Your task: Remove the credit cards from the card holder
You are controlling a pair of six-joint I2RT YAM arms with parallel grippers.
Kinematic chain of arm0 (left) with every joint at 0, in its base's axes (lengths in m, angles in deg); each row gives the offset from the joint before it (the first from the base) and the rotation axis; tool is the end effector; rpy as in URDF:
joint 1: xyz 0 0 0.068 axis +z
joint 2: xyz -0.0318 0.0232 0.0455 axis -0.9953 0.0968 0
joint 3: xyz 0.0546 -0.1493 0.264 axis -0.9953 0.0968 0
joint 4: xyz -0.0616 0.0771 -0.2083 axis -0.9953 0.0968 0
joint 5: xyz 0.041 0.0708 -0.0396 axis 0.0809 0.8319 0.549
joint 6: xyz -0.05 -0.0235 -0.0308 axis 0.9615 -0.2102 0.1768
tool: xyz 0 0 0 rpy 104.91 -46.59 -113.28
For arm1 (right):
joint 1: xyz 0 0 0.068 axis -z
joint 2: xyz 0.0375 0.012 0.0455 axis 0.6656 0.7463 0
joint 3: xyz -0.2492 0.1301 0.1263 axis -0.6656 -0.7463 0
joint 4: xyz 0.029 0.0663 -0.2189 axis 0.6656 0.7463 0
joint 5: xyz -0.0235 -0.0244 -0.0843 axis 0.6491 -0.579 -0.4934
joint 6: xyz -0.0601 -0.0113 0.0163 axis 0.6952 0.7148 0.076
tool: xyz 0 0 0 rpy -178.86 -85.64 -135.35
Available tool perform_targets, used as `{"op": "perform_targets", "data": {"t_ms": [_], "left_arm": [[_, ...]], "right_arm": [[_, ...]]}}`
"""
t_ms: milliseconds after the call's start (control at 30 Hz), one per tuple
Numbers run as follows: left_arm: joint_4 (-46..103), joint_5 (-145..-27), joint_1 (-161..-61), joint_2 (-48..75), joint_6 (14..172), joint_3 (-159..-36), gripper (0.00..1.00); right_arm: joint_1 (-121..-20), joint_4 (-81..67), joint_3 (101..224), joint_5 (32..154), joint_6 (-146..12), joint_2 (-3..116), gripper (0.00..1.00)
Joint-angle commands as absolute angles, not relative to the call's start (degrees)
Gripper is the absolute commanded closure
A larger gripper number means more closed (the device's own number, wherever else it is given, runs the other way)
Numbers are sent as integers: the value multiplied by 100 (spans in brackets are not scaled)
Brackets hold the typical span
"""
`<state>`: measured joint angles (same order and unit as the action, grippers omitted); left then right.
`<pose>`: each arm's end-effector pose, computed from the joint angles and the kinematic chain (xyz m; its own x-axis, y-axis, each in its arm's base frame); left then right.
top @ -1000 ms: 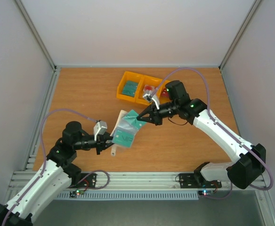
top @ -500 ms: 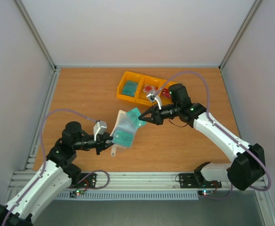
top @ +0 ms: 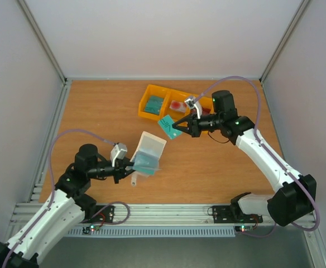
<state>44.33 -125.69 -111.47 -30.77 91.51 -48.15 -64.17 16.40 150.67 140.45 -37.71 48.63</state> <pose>0.0536 -0.0679 0.2563 -0.4900 0.1187 -0.8636 0.8445 0.3103 -0.4365 0.2043 0.1278 0.3685 -0.1512 -0.2975 -0.9427 -0.9811 0.1613 0.1065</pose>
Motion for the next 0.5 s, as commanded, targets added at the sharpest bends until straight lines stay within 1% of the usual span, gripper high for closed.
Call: {"op": "perform_targets", "data": {"t_ms": [0,133,300,367,467], "left_arm": [[4497,-12145,-11148,-3097,9168,-5179,100],[4426,-11558,-10862,-3120,9745,-5233,100],[4464,-10945,-10248,-3261,11199,-5225,100],[4862,-10449,-10041,-3304,11595,-5248,100],[5249,-9949,-9778,-3423,11593,-5303,100]], "right_arm": [[-6384,1825,15469,13887,-3469,4935,99],[-6363,2131,16283,13823,-3434,5536,99],[-6363,2162,17182,13359,-3247,6354,99],[-6363,2443,17831,13074,-2871,6912,99],[-6362,3357,19183,12625,-2201,8206,99]]}}
